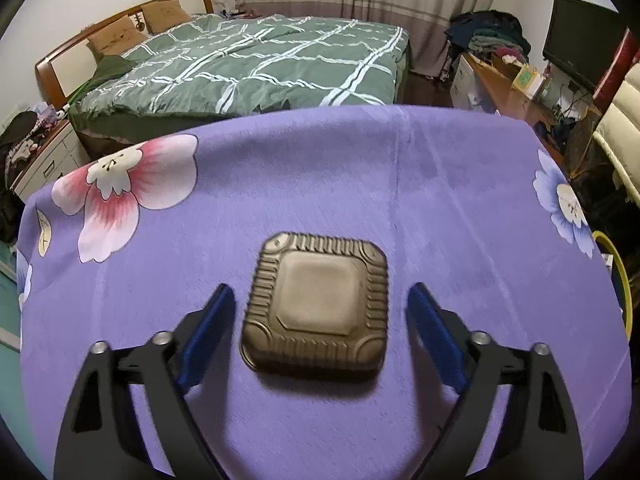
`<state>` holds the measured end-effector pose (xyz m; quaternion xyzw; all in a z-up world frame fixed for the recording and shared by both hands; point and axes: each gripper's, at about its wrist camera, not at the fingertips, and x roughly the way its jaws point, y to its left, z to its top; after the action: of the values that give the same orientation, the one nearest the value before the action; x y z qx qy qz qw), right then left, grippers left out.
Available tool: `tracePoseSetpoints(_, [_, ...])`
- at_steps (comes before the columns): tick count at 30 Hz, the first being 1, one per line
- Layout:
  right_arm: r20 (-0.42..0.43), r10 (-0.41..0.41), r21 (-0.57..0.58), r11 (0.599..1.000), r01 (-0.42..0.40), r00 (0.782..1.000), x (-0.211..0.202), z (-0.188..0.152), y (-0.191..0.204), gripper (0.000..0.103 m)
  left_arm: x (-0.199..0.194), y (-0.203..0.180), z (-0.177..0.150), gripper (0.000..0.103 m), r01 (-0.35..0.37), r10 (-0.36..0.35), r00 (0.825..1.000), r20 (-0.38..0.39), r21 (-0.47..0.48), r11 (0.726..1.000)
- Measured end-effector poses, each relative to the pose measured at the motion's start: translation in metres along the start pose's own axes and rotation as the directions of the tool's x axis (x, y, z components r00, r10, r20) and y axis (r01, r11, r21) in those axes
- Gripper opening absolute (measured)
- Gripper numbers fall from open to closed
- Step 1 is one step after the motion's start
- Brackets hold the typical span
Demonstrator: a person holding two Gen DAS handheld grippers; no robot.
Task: Collect trash
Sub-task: 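Grasp the dark brown square container with the left gripper, then carry the brown container over the bin and open the left gripper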
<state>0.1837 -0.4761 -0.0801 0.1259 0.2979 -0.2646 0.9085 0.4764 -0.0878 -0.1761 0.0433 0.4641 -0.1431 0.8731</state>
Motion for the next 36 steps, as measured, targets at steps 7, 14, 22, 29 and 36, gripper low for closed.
tracePoseSetpoints(7, [0.015,0.033,-0.022,0.999,-0.033,0.999,-0.02,-0.005,-0.028,0.077,0.001,0.0,0.005,0.064,-0.012,0.012,1.0,0.02,-0.009,1.0])
tracePoseSetpoints(14, [0.006,0.065,0.033,0.997,-0.066,0.998,-0.032,-0.025,-0.102,0.076,-0.039,-0.078,-0.01,0.063,0.004,-0.006,0.999,0.05,0.036,0.999])
tracePoseSetpoints(22, [-0.004,0.061,0.049,0.997,-0.06,0.998,-0.049,-0.054,-0.188,0.077,-0.086,-0.251,-0.015,0.063,0.191,-0.206,0.976,0.076,0.166,0.967])
tracePoseSetpoints(29, [-0.004,0.056,0.104,0.993,-0.055,0.998,-0.052,-0.082,-0.247,0.076,-0.084,-0.396,-0.033,0.063,0.34,-0.356,0.935,0.008,0.28,0.898])
tracePoseSetpoints(36, [-0.043,0.042,0.111,0.993,-0.037,0.998,-0.035,-0.106,-0.264,0.077,-0.058,-0.486,-0.047,0.063,0.399,-0.4,0.913,-0.076,0.355,0.845])
